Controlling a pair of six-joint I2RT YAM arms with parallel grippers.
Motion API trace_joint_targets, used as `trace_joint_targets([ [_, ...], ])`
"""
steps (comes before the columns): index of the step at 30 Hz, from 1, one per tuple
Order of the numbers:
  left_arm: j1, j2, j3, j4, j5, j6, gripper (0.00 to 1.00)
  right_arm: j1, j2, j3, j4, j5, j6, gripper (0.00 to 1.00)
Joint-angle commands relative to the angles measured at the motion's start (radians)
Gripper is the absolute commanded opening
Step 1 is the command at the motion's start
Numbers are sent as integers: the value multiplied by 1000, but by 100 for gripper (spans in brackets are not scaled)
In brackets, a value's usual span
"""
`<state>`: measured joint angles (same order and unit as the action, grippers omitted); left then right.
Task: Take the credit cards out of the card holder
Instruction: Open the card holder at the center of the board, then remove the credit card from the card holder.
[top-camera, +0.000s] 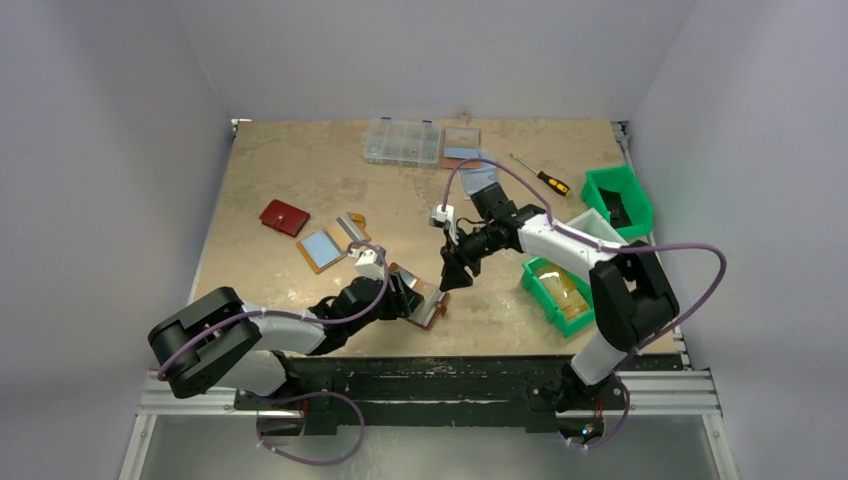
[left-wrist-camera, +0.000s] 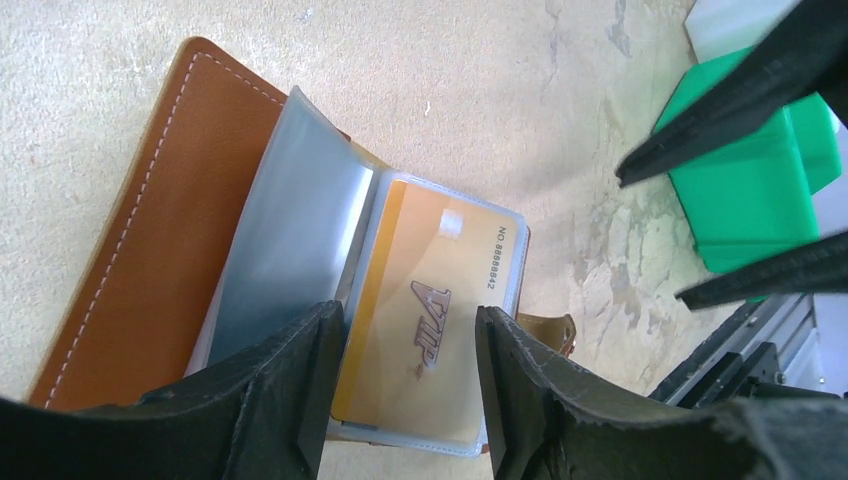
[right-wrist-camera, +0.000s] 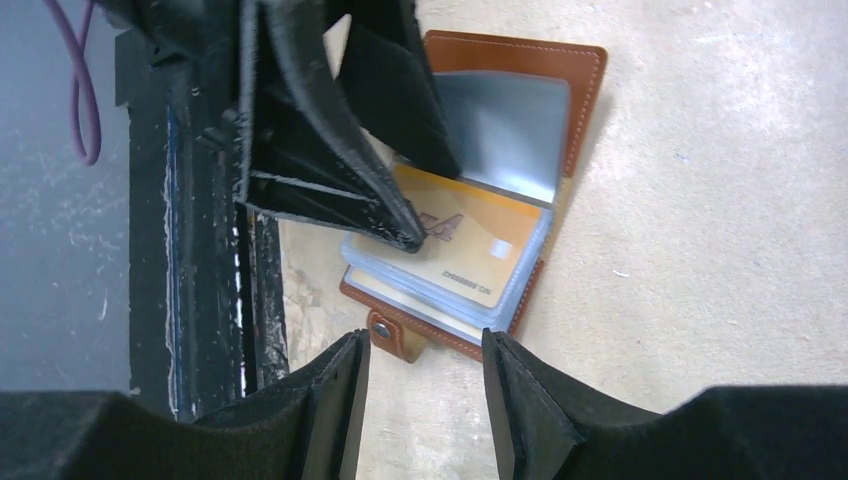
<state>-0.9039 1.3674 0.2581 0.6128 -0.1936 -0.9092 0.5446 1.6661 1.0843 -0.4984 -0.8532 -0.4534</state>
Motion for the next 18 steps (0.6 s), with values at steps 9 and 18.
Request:
trace_joint_targets([
  [9, 0, 3, 20, -15, 76, -53, 55, 154, -45, -70, 99, 141, -302, 31],
  [18, 0, -5, -46, 87, 120, -62, 56, 179, -24, -70, 116, 344, -307, 13],
])
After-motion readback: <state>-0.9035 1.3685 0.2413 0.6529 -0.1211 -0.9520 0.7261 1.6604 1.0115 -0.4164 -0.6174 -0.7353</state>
